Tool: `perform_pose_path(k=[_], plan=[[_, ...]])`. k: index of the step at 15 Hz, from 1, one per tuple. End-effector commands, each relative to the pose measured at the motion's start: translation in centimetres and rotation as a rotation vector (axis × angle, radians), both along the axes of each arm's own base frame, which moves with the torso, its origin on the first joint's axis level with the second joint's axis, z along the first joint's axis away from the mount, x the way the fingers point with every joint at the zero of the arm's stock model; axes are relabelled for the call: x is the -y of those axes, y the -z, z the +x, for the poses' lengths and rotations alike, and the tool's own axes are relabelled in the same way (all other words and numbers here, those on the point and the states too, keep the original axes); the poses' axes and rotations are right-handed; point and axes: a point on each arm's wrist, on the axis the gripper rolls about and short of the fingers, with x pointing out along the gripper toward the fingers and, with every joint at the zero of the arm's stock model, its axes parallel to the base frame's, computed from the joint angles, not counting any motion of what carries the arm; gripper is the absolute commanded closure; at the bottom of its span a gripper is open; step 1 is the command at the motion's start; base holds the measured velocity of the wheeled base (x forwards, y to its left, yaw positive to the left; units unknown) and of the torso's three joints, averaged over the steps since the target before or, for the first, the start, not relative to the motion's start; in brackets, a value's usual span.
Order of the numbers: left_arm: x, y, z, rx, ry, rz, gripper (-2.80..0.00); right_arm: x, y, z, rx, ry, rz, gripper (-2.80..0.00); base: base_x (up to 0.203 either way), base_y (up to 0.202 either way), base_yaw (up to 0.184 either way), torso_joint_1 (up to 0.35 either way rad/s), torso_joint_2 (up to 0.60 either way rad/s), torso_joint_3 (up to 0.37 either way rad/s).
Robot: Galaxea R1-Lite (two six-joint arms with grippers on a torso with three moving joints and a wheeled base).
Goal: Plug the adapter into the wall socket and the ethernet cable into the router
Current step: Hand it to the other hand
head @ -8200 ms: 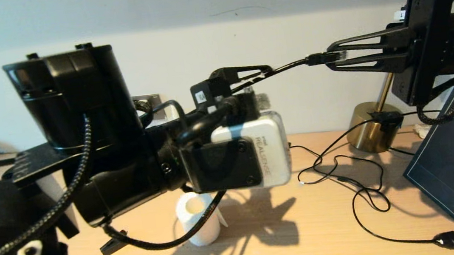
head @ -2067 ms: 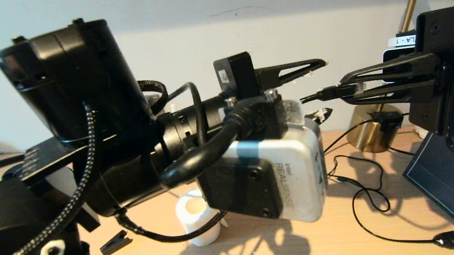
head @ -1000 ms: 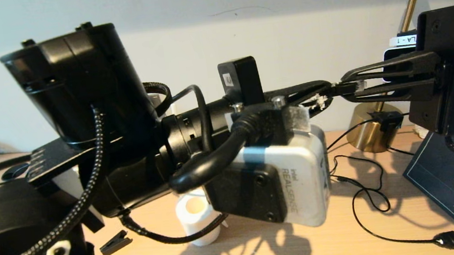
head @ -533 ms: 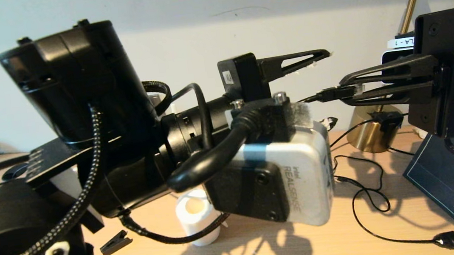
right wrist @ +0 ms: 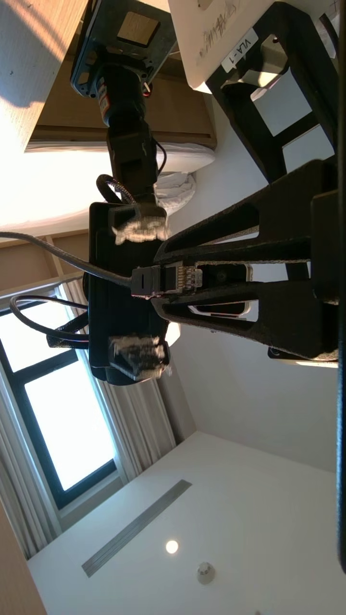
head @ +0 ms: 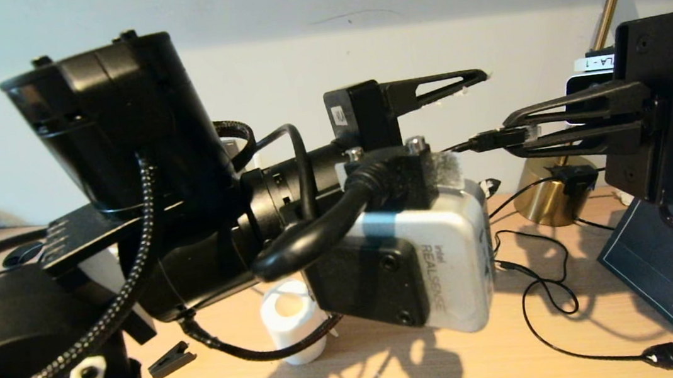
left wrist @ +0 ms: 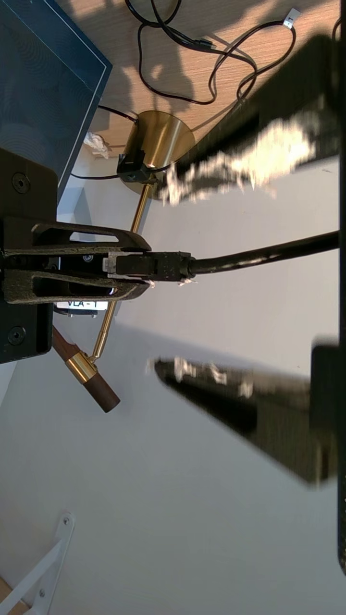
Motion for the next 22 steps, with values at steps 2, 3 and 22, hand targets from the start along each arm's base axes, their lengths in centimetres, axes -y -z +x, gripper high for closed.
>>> perform_pose_path(k=[2, 3, 22], plan=[[0.1, 0.1, 0.1, 0.006, -0.001, 0.004, 0.00, 0.0, -0.1, -0.1, -0.007, -0.007, 0.003, 0.00, 0.000, 0.000, 0.000, 0.000, 0.00, 0.000], [0.2, 0.1, 0.2, 0.007, -0.001, 0.003, 0.00, 0.0, 0.0, -0.1, -0.010, -0.007, 0.002, 0.00, 0.000, 0.000, 0.000, 0.000, 0.00, 0.000], [-10.5, 2.9, -1.7, -0.523, -0.295, -0.178, 0.00, 6.0, -0.7, -3.0, 0.302, 0.390, -0.092, -2.80, 0.000, 0.000, 0.000, 0.000, 0.00, 0.000]])
